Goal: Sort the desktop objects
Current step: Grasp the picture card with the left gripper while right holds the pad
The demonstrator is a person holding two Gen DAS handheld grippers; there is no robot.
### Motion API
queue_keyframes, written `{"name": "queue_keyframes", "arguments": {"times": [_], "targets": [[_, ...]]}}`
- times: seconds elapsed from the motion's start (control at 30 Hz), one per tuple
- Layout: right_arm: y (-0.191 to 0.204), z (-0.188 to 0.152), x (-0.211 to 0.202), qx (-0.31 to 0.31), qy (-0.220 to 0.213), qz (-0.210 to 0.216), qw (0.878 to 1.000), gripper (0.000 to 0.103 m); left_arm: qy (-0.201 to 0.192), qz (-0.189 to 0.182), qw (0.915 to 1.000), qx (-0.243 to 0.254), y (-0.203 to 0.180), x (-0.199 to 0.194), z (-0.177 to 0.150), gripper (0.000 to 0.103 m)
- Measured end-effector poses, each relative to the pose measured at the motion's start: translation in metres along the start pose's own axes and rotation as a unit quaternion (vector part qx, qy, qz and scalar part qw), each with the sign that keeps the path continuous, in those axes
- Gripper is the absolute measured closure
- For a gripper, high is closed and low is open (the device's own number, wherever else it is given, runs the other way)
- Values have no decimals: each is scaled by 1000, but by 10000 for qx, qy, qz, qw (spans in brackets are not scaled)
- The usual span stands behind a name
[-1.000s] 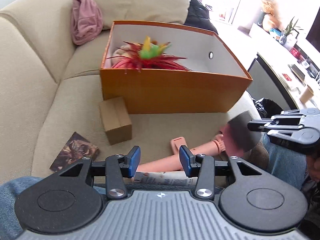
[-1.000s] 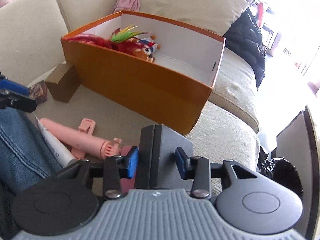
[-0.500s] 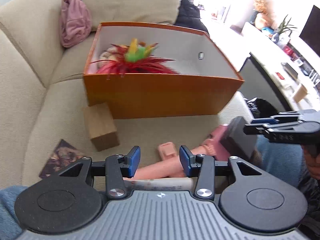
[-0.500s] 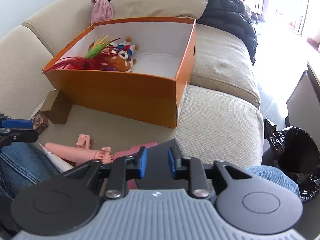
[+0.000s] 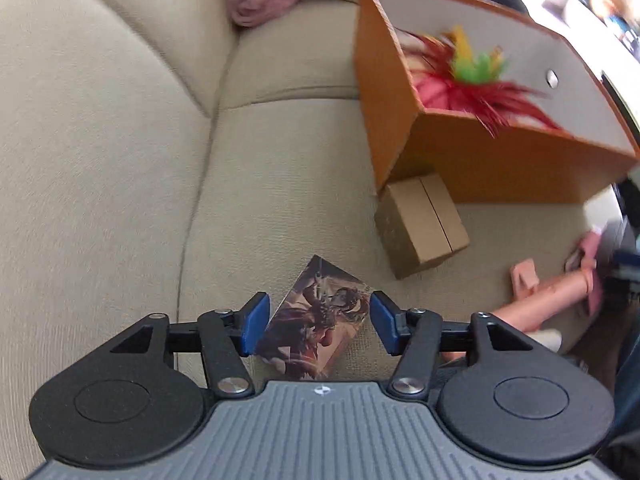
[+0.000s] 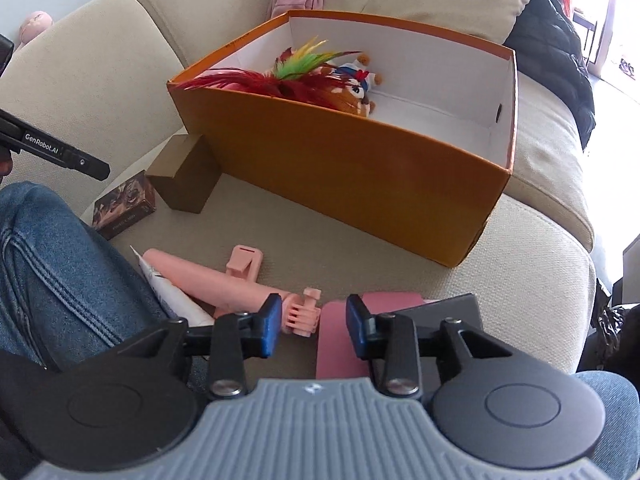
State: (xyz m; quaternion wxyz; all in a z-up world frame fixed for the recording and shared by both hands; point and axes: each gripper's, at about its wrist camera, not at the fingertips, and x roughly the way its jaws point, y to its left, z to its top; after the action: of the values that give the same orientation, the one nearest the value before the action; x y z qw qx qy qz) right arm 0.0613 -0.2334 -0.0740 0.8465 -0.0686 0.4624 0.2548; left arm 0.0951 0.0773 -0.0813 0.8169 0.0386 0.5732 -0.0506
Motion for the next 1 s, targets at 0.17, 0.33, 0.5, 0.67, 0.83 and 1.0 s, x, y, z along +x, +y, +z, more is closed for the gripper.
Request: {"name": "queue_keyframes", "arguments": {"times": [0.17, 0.33, 0.5, 0.67, 0.83, 1.0], "targets": [[-3, 3, 7, 83, 115, -53, 9999, 65, 374, 263, 9913, 1236, -25, 28, 6, 33], [-6, 3, 8, 12, 317, -7, 9995, 63, 697, 417, 9782, 1913, -39, 48, 9, 27], [2, -1, 9, -438, 536, -122, 9975, 60, 1069, 388, 9723, 2041, -44, 67, 13, 28], [-4, -3, 3, -439, 489, -333, 9973, 60, 1187, 356, 9732, 1938, -42, 73, 12, 34], [-3, -3, -2, -535, 507, -351, 9967, 57, 807, 507, 9817, 1651, -37, 52, 6, 35], [19, -12, 5, -1114, 651, -373, 9909, 56, 142, 519, 9893, 1357, -39, 7, -5, 35]]}}
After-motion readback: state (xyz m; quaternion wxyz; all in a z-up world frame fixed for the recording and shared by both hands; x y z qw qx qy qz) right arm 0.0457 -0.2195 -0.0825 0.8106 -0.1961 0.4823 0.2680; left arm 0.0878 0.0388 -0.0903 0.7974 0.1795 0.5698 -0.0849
